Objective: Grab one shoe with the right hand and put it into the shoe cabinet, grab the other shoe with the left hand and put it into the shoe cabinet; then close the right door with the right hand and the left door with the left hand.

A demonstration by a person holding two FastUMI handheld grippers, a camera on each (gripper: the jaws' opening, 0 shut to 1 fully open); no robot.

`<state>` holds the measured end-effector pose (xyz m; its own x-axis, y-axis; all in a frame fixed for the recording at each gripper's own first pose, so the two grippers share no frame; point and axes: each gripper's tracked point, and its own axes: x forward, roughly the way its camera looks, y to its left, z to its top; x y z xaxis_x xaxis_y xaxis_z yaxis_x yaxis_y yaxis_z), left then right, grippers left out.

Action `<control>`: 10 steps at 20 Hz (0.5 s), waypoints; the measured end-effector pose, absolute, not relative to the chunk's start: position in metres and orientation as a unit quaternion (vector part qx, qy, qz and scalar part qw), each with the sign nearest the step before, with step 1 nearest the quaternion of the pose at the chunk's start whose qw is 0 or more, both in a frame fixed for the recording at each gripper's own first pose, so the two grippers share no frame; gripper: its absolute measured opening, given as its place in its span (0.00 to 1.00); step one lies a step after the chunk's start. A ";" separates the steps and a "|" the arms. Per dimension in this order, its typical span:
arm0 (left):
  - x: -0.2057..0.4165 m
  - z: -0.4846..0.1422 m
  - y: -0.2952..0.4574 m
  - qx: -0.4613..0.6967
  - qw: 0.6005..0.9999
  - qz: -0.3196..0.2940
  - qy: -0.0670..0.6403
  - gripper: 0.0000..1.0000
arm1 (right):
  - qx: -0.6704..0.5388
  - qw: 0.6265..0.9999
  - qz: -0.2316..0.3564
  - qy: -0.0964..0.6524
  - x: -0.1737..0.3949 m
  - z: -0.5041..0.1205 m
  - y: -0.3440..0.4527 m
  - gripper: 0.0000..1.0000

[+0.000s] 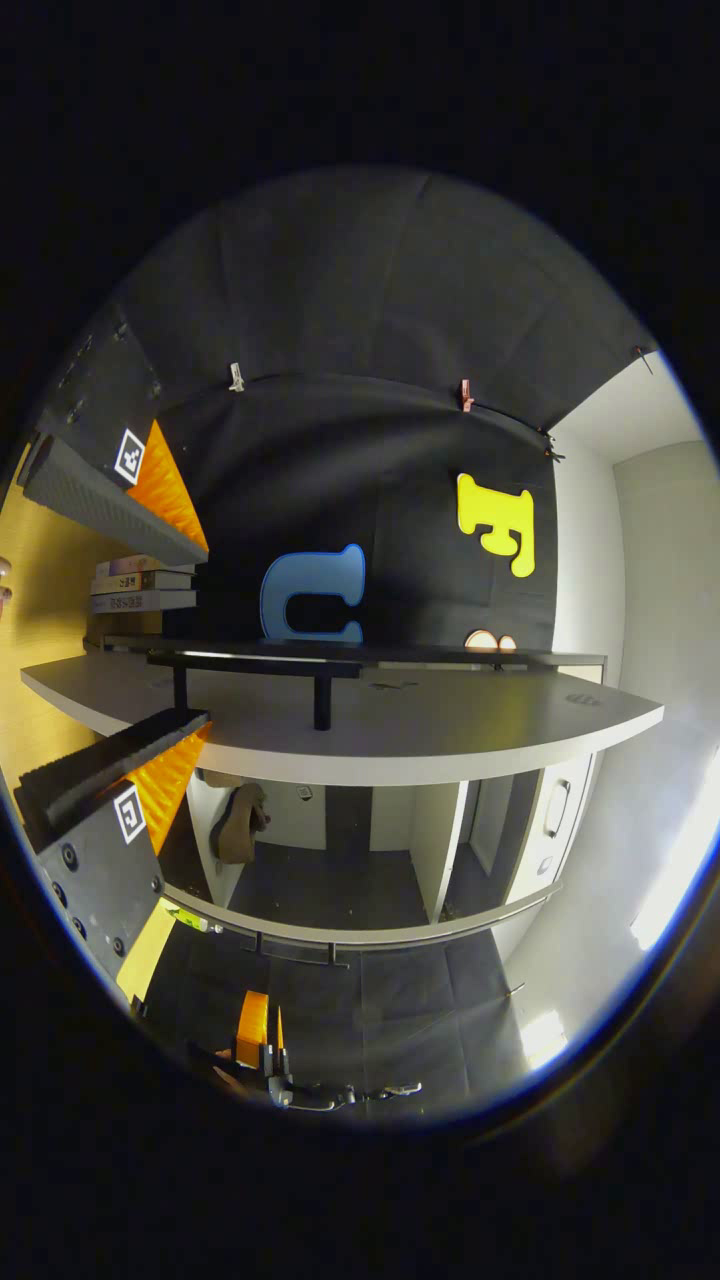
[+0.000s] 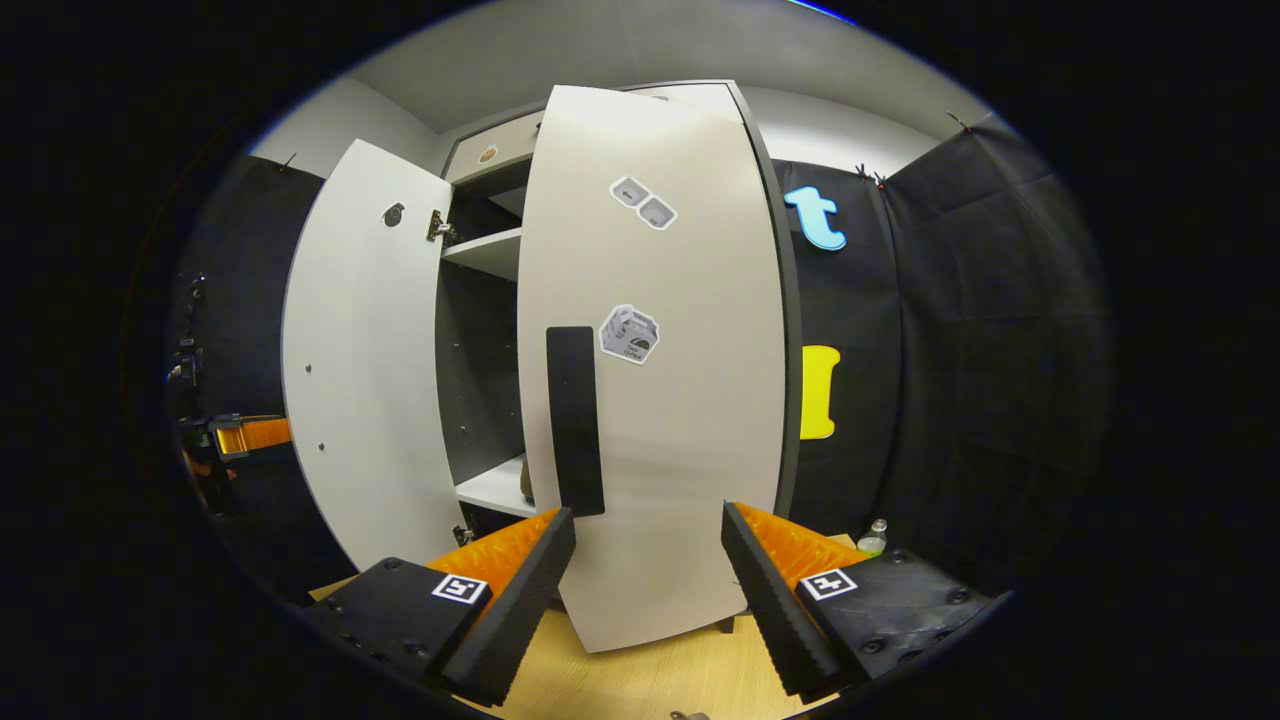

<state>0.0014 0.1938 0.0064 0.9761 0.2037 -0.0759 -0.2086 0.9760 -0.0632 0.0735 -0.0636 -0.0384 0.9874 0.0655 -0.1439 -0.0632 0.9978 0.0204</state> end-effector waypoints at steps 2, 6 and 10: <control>0.008 0.006 0.177 -0.049 0.994 0.088 0.032 0.93 | 0.006 0.997 0.035 0.074 0.074 -0.038 -0.068 0.98; 0.028 0.005 0.145 -0.059 0.996 0.059 0.032 0.93 | 0.001 0.997 0.036 0.071 0.072 -0.035 -0.081 0.98; 0.057 0.006 0.106 -0.056 0.998 0.031 0.027 0.93 | 0.003 0.997 0.033 0.069 0.073 -0.032 -0.100 0.98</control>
<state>0.0568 0.1063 0.0064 0.9966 0.0587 -0.0570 -0.0647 0.9918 -0.1104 0.0726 -0.0996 -0.0319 0.9884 0.0664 -0.1368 -0.0655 0.9978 0.0107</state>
